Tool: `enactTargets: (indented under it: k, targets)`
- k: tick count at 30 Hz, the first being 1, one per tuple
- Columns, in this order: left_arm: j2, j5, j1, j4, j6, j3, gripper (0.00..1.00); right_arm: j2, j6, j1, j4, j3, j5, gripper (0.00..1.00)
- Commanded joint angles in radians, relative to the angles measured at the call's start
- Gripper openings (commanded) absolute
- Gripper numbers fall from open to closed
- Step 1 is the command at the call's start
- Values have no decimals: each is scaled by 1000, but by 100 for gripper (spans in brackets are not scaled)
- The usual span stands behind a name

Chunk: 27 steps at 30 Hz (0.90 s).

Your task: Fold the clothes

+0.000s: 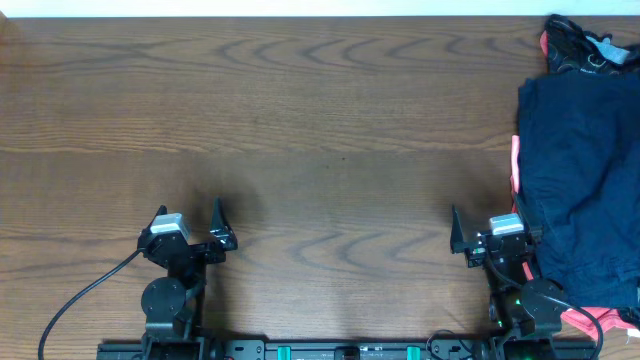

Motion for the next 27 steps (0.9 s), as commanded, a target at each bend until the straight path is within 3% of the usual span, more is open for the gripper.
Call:
enactTargets:
  k: [1,27]
  targets:
    - [-6,3,4,-15,9,-34,98,-5,-12,10,-4,-1,-5,99]
    - [-6,-43,5,-10,10,-34,98,-5,-11,10,-2,-1,-13,99]
